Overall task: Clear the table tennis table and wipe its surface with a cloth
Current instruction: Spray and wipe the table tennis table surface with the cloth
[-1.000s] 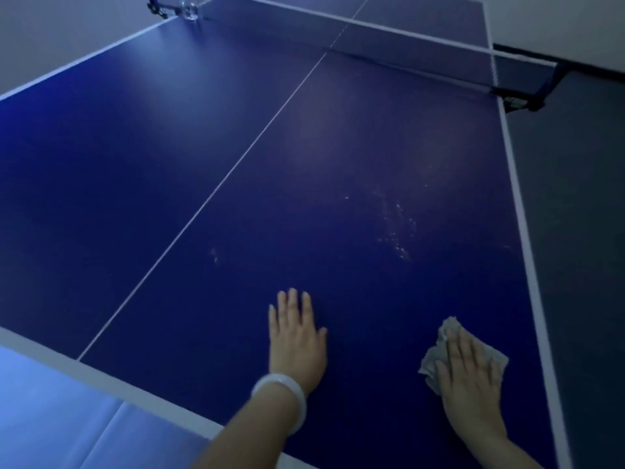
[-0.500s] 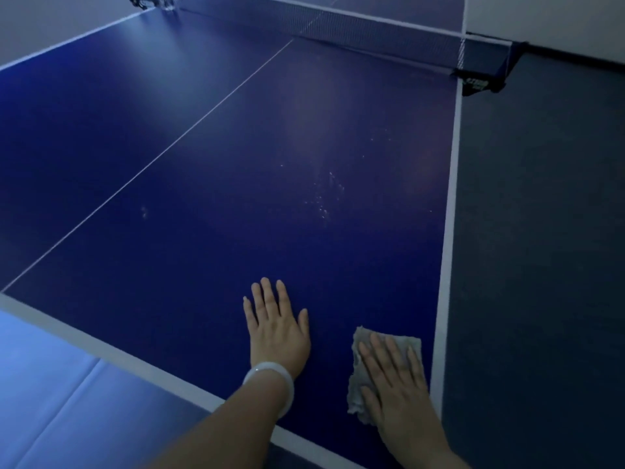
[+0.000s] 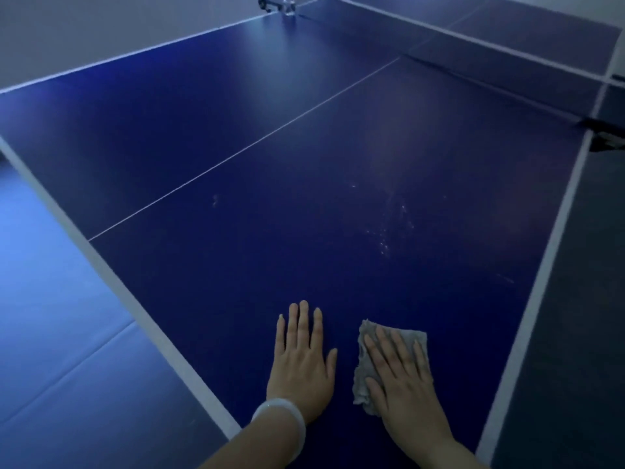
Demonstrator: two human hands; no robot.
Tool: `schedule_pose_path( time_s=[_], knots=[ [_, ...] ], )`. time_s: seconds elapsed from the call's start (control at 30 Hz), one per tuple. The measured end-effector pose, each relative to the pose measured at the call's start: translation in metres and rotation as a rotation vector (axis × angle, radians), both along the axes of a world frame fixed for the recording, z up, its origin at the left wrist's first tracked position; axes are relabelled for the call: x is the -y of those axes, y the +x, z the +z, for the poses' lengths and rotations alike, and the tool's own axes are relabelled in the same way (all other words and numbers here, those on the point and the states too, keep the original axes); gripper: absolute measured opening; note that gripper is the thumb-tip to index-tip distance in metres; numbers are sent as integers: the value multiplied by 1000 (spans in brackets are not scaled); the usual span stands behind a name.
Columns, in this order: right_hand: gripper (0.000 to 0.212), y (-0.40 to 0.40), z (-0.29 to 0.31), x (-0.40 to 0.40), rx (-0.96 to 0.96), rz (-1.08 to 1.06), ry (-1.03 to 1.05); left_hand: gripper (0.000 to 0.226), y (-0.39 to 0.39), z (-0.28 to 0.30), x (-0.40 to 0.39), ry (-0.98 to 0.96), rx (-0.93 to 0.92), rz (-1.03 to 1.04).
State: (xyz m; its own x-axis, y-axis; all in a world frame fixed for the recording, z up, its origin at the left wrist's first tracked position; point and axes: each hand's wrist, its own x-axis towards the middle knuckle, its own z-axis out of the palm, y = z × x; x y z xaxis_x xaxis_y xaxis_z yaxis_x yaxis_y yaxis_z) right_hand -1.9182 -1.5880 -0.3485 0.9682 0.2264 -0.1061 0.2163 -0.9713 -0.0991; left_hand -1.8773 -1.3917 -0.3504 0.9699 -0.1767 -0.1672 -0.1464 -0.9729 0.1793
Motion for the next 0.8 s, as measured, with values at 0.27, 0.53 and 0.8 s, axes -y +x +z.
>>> schedule_pose_path(
  time_s=[0.27,0.53,0.8],
  knots=[
    [59,40,8,0,-12,96,-41,68,0,0,-1,11,58,-3],
    [61,83,6,4,-51,144,-50,67,-1,2,0,-2,73,15],
    [61,112,-1,21,-68,342,-28,71,-5,12,16,113,31,117]
  ],
)
